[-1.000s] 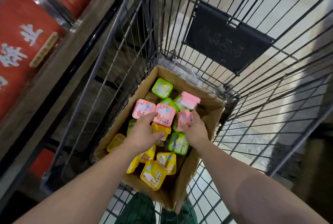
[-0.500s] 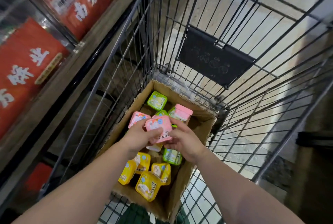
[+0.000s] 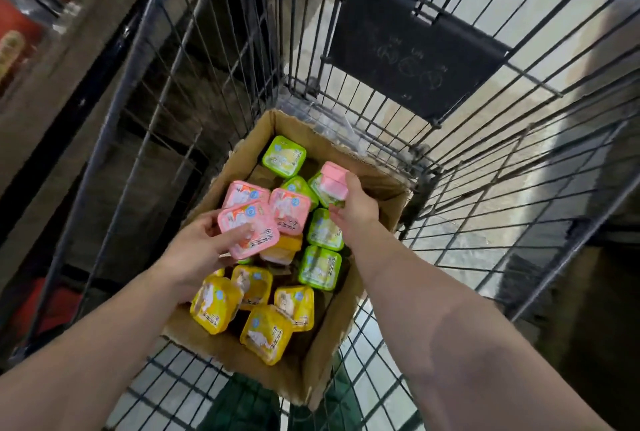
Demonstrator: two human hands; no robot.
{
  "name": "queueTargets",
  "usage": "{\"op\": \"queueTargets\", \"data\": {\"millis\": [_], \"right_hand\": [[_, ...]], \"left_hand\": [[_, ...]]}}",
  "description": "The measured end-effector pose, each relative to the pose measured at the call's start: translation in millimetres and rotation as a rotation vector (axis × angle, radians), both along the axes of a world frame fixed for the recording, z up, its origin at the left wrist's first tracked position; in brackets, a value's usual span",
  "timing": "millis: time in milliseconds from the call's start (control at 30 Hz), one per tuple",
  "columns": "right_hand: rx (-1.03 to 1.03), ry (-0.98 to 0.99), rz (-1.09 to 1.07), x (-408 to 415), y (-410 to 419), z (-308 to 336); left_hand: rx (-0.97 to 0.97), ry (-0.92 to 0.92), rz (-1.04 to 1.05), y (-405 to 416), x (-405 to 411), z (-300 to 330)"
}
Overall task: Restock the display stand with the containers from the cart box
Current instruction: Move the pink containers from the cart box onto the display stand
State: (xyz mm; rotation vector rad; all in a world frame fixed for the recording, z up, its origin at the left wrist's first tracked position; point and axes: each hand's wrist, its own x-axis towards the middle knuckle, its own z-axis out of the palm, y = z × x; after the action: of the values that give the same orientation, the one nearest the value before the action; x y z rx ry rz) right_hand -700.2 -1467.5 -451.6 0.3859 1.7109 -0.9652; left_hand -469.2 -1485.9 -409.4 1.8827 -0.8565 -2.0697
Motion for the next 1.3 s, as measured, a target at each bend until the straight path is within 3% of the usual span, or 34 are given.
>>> {"op": "queueTargets", "data": {"millis": [333, 600, 767, 1000, 1300], "right_hand": [[-0.281, -0.079, -0.033, 23, 24, 29], [-0.469, -0.076, 0.022, 48, 69, 119], [-0.533, -0.116, 0.163, 78, 103, 175], [-0.679, -0.137, 0.383, 130, 155, 258], [-0.775, -0.076, 0.773, 283, 227, 348]], "left_hand": [[-0.064, 0.020, -0.034, 3, 3, 22], [-0.161, 0.103, -0.043, 11, 4, 91], [-0.220, 0.188, 0.006, 26, 22, 145], [-0.335, 0.228, 0.073, 101, 89, 229], [-0.440, 0.201, 0.416, 242, 261, 309]]}}
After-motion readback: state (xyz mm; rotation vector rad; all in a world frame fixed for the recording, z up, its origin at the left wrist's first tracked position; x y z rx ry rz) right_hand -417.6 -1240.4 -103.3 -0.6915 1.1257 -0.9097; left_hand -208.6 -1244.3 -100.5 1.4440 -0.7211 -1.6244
